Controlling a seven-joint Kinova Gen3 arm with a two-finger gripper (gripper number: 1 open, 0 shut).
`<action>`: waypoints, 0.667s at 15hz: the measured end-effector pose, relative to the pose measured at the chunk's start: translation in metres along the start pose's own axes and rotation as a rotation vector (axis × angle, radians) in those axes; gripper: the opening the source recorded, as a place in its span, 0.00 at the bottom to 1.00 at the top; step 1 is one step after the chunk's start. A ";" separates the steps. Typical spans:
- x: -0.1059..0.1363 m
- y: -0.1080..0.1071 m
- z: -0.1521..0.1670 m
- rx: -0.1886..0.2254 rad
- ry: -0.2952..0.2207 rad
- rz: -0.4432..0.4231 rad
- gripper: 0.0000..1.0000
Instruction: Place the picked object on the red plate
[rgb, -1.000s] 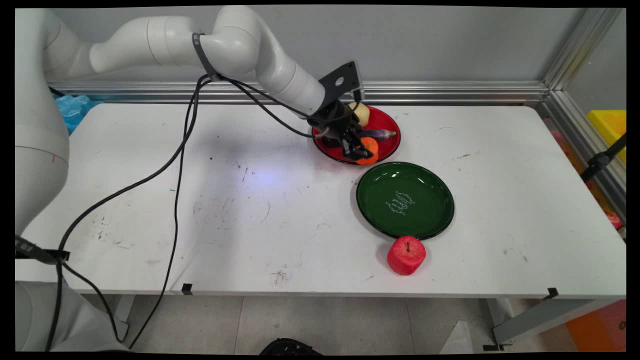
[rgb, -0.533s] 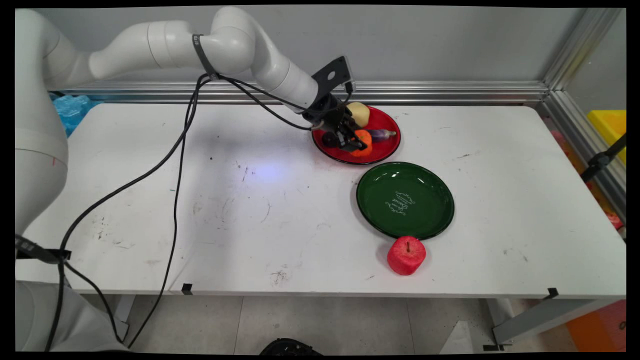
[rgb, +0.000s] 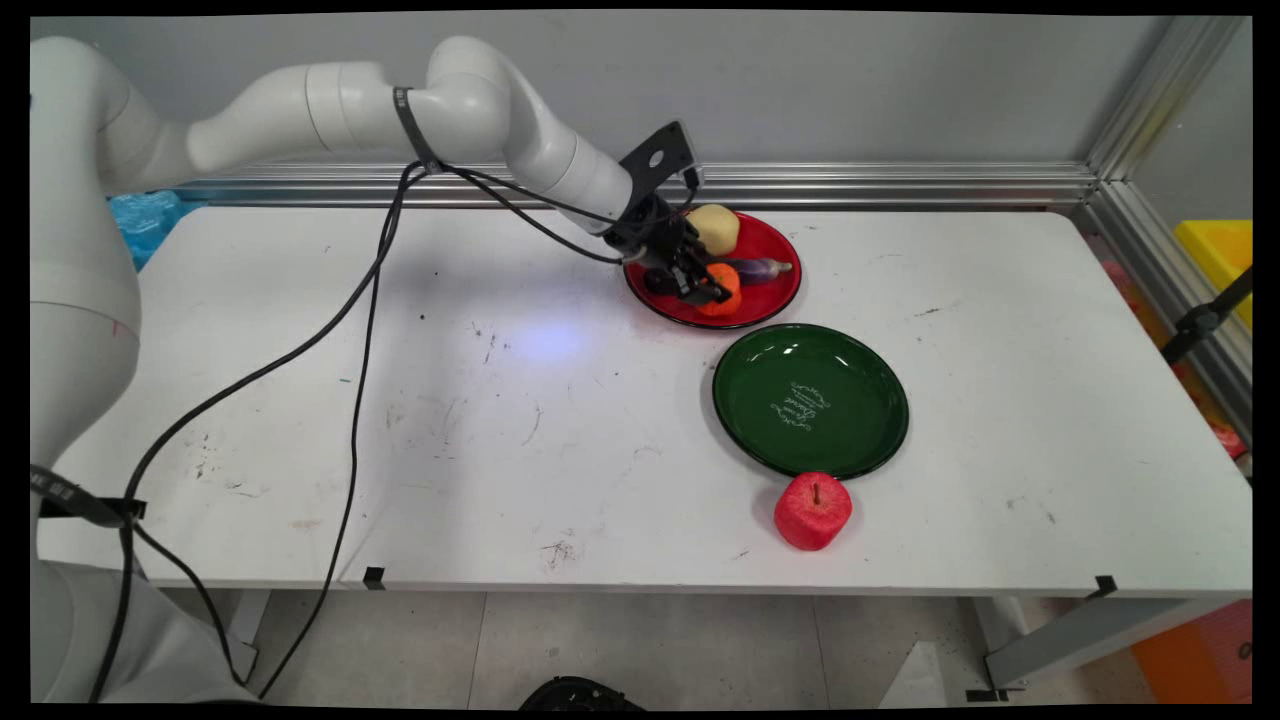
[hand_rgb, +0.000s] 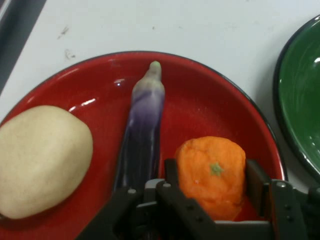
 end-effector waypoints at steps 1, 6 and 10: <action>-0.003 0.000 0.003 -0.001 0.001 -0.009 0.00; -0.009 0.000 0.013 -0.011 0.007 -0.042 0.00; -0.008 0.000 0.015 -0.014 0.013 -0.054 1.00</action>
